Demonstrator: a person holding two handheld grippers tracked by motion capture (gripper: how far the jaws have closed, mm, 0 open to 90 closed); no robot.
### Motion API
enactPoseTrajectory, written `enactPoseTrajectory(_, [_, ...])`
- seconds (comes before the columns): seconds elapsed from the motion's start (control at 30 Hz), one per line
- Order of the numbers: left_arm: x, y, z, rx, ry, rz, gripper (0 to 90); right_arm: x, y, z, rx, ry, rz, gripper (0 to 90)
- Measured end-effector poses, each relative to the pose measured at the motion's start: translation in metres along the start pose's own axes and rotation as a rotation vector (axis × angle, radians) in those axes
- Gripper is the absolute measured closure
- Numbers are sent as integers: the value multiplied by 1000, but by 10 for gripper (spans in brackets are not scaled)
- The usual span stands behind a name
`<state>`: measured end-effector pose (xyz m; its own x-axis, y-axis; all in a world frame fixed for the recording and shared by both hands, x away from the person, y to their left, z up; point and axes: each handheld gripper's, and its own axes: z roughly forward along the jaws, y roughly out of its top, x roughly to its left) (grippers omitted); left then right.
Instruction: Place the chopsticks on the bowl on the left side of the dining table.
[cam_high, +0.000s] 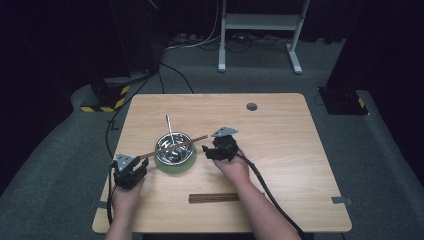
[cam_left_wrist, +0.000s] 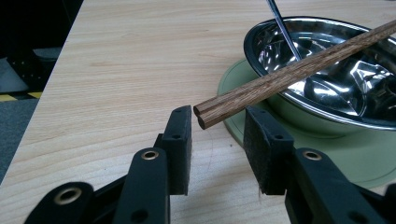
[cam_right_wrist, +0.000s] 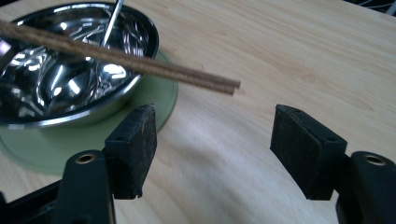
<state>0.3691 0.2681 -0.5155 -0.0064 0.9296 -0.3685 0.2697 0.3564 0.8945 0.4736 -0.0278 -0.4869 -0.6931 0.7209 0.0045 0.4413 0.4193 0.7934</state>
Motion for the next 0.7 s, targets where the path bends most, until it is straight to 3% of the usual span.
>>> enactPoseTrajectory(0.03, [2,1,-1,14,0,25,619,-1,1,2,-2,5,-4,321])
enactPoseTrajectory(0.1, [3,1,-1,13,2,23,616,-1,6,9,-3,18,5,329])
enactPoseTrajectory(0.17, [3,1,0,5,0,0,612,0,9,15,-12,20,1,338])
enactPoseTrajectory(0.2, [5,1,0,17,-4,13,610,1,9,16,-12,18,4,339])
enactPoseTrajectory(0.27, [2,1,2,-2,-8,-32,602,2,10,20,-10,25,-6,344])
enactPoseTrajectory(0.3, [5,2,1,13,-10,-3,601,3,10,22,-5,21,-14,349])
enactPoseTrajectory(0.37, [4,2,2,10,-12,-19,601,3,10,24,-7,22,-18,356])
enactPoseTrajectory(0.5, [4,1,2,19,-14,-1,598,7,10,24,-5,35,-33,366])
enactPoseTrajectory(0.7, [5,2,3,21,-27,-8,588,13,6,16,-14,23,-54,372])
